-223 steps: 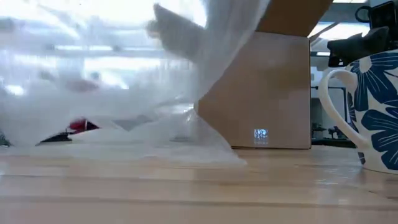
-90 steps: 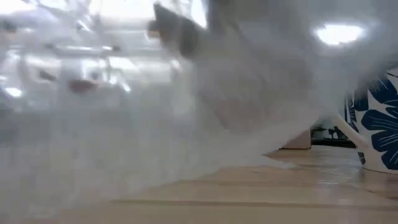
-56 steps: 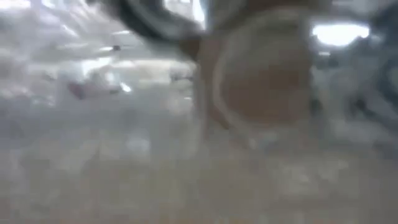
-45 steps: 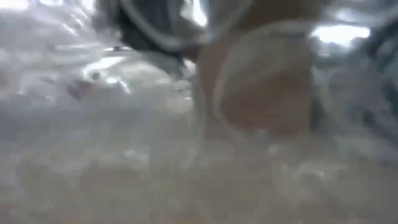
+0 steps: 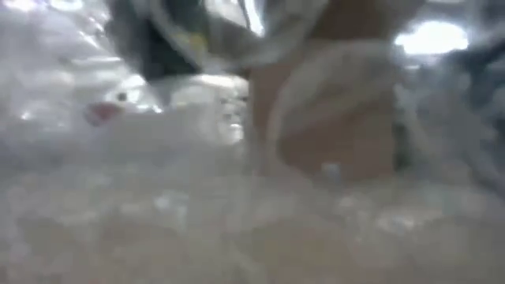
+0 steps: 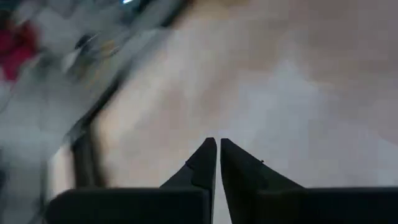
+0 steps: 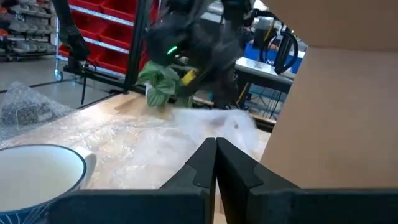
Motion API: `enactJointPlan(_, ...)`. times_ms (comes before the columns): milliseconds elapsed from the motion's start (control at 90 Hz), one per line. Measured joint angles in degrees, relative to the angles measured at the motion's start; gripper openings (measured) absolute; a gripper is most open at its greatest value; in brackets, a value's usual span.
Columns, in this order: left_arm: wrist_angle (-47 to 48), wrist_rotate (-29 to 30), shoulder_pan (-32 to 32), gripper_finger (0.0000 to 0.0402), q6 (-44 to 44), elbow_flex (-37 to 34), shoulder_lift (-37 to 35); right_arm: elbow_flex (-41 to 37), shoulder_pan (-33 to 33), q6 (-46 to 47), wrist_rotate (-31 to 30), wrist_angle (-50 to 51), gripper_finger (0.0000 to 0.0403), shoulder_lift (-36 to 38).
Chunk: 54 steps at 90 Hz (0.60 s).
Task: Wrap mug
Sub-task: Wrap the white blue mug with bubble wrap
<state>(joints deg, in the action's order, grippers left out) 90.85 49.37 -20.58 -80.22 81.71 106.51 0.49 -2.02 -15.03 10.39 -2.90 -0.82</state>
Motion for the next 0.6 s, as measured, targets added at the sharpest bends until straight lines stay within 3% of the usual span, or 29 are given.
enactJointPlan(100,-5.45,3.49,-0.15,0.0001,1.27,-1.88,-3.94,0.00,0.00,0.07,-0.03,0.00,0.0000,-0.55)
enactJointPlan(278,-8.49,4.30,-1.25,0.0000,4.05,-2.04,-8.01,0.00,0.00,0.07,-0.01,0.12,0.0000,-1.08)
enactJointPlan(411,-20.31,4.10,-2.56,0.0000,12.76,-2.12,-9.48,0.00,0.00,0.04,0.00,0.15,0.0000,-1.10)
enactJointPlan(478,-28.78,0.91,-2.66,0.0000,20.74,-2.94,-8.49,0.00,0.00,0.04,0.00,0.15,0.0000,-1.09)
enactJointPlan(600,-45.42,-10.22,-1.15,0.0000,32.74,-6.96,-7.80,0.00,0.00,0.04,0.00,0.16,0.0000,-1.09)
